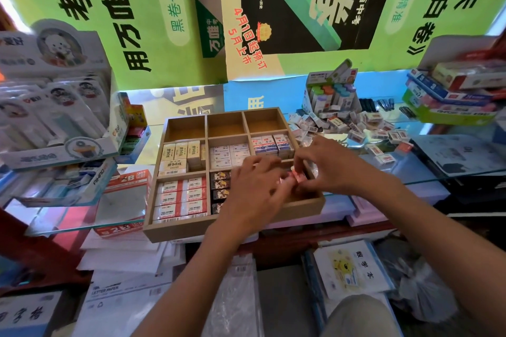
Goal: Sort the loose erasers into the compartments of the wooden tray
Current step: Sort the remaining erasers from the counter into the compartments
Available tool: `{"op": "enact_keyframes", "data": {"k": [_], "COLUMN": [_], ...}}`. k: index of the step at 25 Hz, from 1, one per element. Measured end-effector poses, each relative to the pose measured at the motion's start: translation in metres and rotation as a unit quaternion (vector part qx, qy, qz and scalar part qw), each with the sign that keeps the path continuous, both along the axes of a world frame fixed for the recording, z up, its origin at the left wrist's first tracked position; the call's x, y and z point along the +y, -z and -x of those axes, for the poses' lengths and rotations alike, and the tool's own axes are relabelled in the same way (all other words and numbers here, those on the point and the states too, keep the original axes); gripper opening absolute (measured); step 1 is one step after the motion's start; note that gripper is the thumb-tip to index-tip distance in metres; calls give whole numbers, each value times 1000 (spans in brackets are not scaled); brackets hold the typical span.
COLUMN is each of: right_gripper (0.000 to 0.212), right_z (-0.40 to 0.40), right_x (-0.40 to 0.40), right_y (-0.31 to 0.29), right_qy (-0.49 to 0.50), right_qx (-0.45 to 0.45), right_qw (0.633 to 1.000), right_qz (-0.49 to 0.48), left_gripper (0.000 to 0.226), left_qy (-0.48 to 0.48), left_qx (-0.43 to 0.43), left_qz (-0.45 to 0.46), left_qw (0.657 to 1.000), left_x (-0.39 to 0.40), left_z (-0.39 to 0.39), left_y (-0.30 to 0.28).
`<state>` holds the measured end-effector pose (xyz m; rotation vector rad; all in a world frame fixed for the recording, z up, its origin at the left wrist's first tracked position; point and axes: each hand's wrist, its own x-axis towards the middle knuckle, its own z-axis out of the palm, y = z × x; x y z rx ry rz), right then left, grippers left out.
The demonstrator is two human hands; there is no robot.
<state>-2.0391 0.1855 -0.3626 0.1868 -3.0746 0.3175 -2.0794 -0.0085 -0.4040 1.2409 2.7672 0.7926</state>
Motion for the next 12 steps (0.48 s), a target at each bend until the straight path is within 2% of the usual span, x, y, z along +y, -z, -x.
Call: {"op": "enact_keyframes", "data": {"k": [1,3,8,12], "right_gripper": [23,24,26,26], "right_z": [1,1,2,3], "right_x": [-1,-3,-9,-14], "right_y": [4,7,10,10], "right_qy": [-12,-27,3,53], "right_qx": [8,32,45,32], "right_qw": [999,997,988,987], "right_qz": [-32,-71,-149,-147], "left_gripper": [50,53,54,59], "left_qy": [19,25,-7,-22], "left_qx": [57,82,71,73], "left_qz": [67,124,129,115], "left_qw": [996,988,989,990], "left_x": [3,7,9,8], "left_z": [-3,-6,-5,-4], "left_y": [3,5,7,11]}}
